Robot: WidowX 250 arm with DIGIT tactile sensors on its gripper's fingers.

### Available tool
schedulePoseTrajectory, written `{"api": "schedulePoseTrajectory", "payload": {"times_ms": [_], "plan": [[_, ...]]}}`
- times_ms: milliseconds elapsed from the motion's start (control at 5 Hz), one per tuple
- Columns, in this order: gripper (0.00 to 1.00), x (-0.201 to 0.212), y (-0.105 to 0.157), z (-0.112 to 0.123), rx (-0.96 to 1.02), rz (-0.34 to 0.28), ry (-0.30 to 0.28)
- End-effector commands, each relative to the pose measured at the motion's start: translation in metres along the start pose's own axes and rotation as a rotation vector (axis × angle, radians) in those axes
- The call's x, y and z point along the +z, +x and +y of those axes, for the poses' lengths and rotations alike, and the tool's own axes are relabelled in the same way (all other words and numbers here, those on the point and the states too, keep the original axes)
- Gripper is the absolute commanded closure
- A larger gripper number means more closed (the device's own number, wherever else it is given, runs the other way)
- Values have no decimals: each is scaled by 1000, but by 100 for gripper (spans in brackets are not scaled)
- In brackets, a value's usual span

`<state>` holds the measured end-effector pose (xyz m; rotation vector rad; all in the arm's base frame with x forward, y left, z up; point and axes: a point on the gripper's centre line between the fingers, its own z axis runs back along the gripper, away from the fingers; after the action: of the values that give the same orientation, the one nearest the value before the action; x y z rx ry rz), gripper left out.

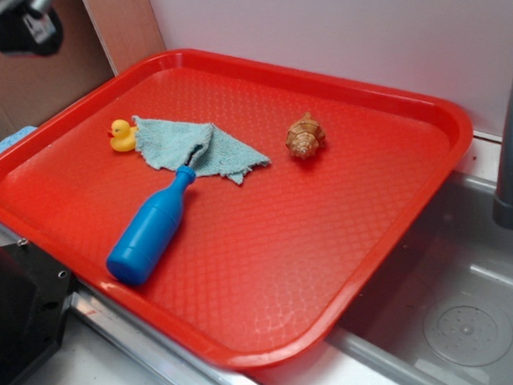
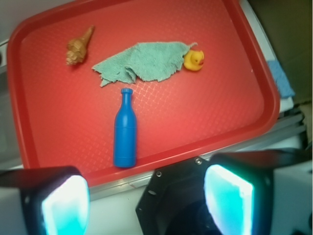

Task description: Grab the blue bottle.

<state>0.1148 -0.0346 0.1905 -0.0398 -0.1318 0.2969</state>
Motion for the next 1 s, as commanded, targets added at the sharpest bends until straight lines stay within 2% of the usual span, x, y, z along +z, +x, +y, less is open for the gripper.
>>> {"api": "schedulePoseTrajectory", "payload": {"times_ms": [0, 200, 600, 800], "plan": [[0, -54, -4, -13, 49, -12, 52], [0, -84, 1, -20, 50, 1, 48], [0, -140, 11, -27, 73, -32, 125], [0, -163, 12, -21, 52, -4, 125]]}}
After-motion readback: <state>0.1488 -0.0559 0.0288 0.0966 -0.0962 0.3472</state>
